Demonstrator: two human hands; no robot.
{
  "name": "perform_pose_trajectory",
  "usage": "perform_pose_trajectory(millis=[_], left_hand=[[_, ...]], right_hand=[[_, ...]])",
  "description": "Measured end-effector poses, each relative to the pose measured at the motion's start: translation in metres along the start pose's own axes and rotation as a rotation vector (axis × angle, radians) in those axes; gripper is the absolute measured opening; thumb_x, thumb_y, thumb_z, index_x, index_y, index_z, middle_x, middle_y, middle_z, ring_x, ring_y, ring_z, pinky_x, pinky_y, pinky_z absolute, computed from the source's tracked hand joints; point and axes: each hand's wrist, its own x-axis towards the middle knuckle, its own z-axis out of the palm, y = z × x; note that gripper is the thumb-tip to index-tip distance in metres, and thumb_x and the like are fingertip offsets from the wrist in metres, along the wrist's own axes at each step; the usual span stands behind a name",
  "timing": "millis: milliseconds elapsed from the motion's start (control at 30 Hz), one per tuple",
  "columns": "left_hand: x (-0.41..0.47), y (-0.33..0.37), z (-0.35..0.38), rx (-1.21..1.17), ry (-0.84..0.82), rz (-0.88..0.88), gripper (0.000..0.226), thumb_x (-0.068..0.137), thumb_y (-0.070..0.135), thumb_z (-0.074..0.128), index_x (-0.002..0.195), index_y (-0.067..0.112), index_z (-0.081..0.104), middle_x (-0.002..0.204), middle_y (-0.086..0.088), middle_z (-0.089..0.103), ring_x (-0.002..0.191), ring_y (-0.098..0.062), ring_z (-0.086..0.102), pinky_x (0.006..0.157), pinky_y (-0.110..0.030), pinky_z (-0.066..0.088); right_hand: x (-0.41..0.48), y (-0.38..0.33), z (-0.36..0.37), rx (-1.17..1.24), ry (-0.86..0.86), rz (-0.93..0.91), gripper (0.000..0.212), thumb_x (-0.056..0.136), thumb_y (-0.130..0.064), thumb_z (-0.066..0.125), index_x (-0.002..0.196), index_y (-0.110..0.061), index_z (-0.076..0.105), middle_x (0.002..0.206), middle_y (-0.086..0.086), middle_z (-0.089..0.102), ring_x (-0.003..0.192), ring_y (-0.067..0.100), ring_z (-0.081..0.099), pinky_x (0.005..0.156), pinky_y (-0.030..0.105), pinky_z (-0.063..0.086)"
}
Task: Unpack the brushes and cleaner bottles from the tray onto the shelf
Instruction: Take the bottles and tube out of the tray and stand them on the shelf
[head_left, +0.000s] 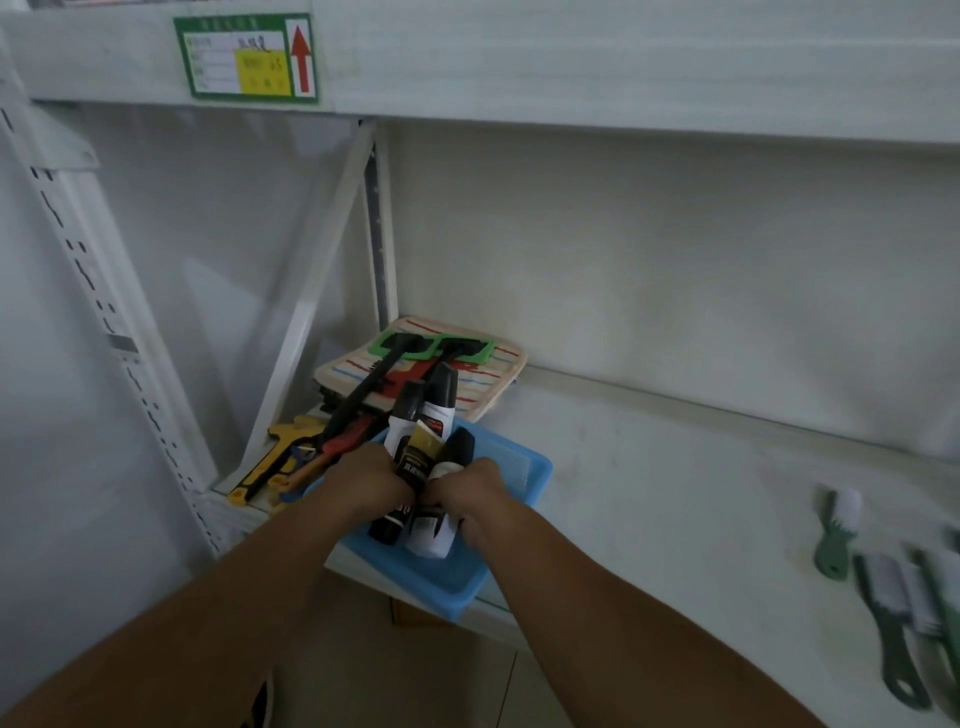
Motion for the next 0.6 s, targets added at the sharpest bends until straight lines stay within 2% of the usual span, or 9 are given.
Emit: perform_pose_trajectory(millis=[67, 133, 200, 233, 300, 400, 500, 600], left_hand=[[-0.005, 0.007, -0.007, -0.099, 0.004, 0.009, 0.021, 0.075, 0.009, 0.075, 0.06, 0.01, 0.062, 0.063, -0.009, 0.063, 0.062, -0.023, 0.064, 0.06, -0.033, 0.053], [-0.012, 0.019, -0.013, -0.204, 0.021, 0.044, 0.014, 0.078, 0.006, 0.074, 0.067, 0.011, 0.067, 0.077, -0.013, 0.071, 0.077, -0.028, 0.069, 0.074, -0.041, 0.058], [-0.022, 0.034, -0.017, -0.277, 0.056, 0.105, 0.011, 0.08, 0.009, 0.075, 0.074, 0.017, 0.071, 0.086, -0.011, 0.074, 0.084, -0.028, 0.07, 0.078, -0.042, 0.059], [-0.027, 0.044, -0.017, -0.308, 0.073, 0.144, 0.011, 0.08, 0.01, 0.075, 0.076, 0.02, 0.072, 0.087, -0.009, 0.075, 0.085, -0.026, 0.07, 0.08, -0.042, 0.058], [-0.036, 0.066, -0.011, -0.378, 0.095, 0.213, 0.014, 0.079, 0.009, 0.077, 0.079, 0.022, 0.072, 0.086, -0.003, 0.075, 0.086, -0.023, 0.07, 0.082, -0.041, 0.057], [-0.051, 0.103, 0.011, -0.499, 0.062, 0.309, 0.024, 0.079, -0.002, 0.074, 0.086, 0.02, 0.068, 0.085, 0.001, 0.073, 0.081, -0.016, 0.068, 0.081, -0.037, 0.056], [-0.058, 0.138, 0.049, -0.54, -0.021, 0.336, 0.028, 0.076, -0.006, 0.075, 0.099, 0.008, 0.068, 0.093, -0.01, 0.074, 0.087, -0.025, 0.071, 0.089, -0.045, 0.057], [-0.06, 0.163, 0.1, -0.484, -0.111, 0.337, 0.034, 0.064, 0.004, 0.082, 0.094, 0.012, 0.069, 0.096, -0.014, 0.076, 0.095, -0.033, 0.072, 0.092, -0.053, 0.057]], right_hand=[[-0.013, -0.01, -0.013, 0.073, -0.007, -0.065, 0.022, 0.075, -0.002, 0.074, 0.091, -0.002, 0.059, 0.094, 0.015, 0.066, 0.089, 0.029, 0.069, 0.068, 0.036, 0.059], [-0.029, -0.021, -0.031, 0.172, -0.017, -0.163, 0.019, 0.073, 0.004, 0.077, 0.082, -0.006, 0.064, 0.085, 0.013, 0.07, 0.078, 0.028, 0.071, 0.067, 0.036, 0.061], [-0.044, -0.031, -0.054, 0.282, -0.027, -0.232, 0.023, 0.073, 0.013, 0.075, 0.078, -0.007, 0.065, 0.079, 0.011, 0.071, 0.069, 0.024, 0.07, 0.061, 0.031, 0.06], [-0.05, -0.035, -0.069, 0.33, -0.032, -0.253, 0.024, 0.072, 0.017, 0.074, 0.081, -0.005, 0.067, 0.082, 0.013, 0.073, 0.07, 0.025, 0.071, 0.063, 0.032, 0.061], [-0.058, -0.037, -0.103, 0.372, -0.01, -0.29, 0.03, 0.07, 0.02, 0.072, 0.092, 0.0, 0.069, 0.096, 0.02, 0.075, 0.082, 0.031, 0.072, 0.078, 0.042, 0.061], [-0.065, -0.023, -0.164, 0.328, 0.095, -0.348, 0.036, 0.068, 0.019, 0.073, 0.097, 0.0, 0.07, 0.1, 0.021, 0.075, 0.087, 0.032, 0.071, 0.085, 0.048, 0.059], [-0.075, 0.002, -0.228, 0.197, 0.225, -0.377, 0.034, 0.071, 0.014, 0.074, 0.102, 0.001, 0.071, 0.098, 0.019, 0.076, 0.086, 0.03, 0.072, 0.076, 0.041, 0.057], [-0.088, 0.033, -0.282, 0.04, 0.3, -0.338, 0.029, 0.075, 0.011, 0.074, 0.099, -0.002, 0.069, 0.09, 0.011, 0.074, 0.079, 0.023, 0.069, 0.064, 0.03, 0.052]])
